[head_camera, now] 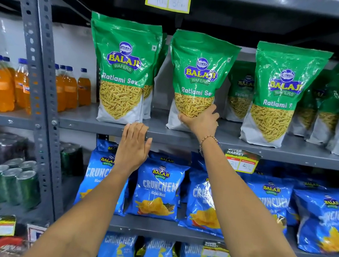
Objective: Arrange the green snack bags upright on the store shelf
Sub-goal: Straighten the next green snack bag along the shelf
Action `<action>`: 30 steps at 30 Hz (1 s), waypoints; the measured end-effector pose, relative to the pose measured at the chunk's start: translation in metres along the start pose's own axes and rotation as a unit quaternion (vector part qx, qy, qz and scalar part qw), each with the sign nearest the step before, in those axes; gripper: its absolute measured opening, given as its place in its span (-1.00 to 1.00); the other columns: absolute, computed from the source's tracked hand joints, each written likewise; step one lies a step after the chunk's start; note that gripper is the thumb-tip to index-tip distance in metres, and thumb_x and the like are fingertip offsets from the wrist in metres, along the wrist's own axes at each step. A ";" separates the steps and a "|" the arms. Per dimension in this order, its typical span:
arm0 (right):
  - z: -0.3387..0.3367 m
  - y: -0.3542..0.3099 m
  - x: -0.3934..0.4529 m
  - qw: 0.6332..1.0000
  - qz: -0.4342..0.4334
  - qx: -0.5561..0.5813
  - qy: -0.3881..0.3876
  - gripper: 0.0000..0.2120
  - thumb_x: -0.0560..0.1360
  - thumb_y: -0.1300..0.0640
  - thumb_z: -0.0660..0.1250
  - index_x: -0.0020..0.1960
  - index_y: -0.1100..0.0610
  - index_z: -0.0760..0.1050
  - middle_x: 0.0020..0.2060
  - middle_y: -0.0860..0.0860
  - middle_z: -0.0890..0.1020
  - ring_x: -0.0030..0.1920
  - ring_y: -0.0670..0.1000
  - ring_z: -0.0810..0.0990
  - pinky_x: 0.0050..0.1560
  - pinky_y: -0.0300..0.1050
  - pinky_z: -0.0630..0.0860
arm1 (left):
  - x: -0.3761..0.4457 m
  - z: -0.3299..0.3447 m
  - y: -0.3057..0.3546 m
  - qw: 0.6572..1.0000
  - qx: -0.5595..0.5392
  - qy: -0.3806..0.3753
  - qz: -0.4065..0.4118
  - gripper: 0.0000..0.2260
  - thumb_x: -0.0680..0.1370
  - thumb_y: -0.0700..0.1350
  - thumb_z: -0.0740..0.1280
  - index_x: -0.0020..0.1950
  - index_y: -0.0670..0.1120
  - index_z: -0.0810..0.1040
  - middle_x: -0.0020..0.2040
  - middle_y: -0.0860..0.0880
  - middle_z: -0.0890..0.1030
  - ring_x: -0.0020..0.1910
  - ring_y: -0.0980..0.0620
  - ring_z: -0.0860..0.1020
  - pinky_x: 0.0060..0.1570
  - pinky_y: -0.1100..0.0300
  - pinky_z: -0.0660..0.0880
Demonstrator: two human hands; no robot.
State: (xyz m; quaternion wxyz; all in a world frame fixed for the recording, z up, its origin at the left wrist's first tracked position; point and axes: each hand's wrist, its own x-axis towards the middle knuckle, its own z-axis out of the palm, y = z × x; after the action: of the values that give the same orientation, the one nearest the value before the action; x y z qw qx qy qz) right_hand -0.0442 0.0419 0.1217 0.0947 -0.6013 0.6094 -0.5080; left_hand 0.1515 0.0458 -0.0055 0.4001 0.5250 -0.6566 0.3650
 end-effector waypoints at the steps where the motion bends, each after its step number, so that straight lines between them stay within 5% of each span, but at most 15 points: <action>1: -0.002 0.000 -0.003 1.000 -0.002 -0.001 0.003 -0.05 0.25 -0.18 0.52 0.39 0.26 0.16 0.28 0.25 0.37 0.27 0.28 0.43 0.26 0.11 0.40 | 0.000 -0.001 0.000 1.000 -0.001 -0.004 0.000 -0.66 0.63 -0.04 0.08 0.28 -0.24 0.34 0.20 -0.24 0.45 0.23 -0.24 0.39 0.38 -0.13 0.19; 30: -0.016 -0.003 -0.033 0.999 -0.002 -0.030 0.039 -0.08 0.23 -0.22 0.51 0.35 0.25 0.19 0.24 0.23 0.40 0.21 0.26 0.46 0.18 0.05 0.44 | 0.000 -0.009 0.002 1.000 -0.001 -0.021 -0.010 -0.66 0.62 -0.02 0.05 0.26 -0.23 0.34 0.18 -0.24 0.47 0.25 -0.22 0.36 0.41 -0.10 0.13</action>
State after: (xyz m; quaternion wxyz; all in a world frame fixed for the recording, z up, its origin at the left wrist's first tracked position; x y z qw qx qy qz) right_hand -0.0447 0.0784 0.1149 0.0518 -0.5850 0.6260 -0.5131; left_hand 0.1507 0.0538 -0.0019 0.3899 0.5388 -0.6600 0.3494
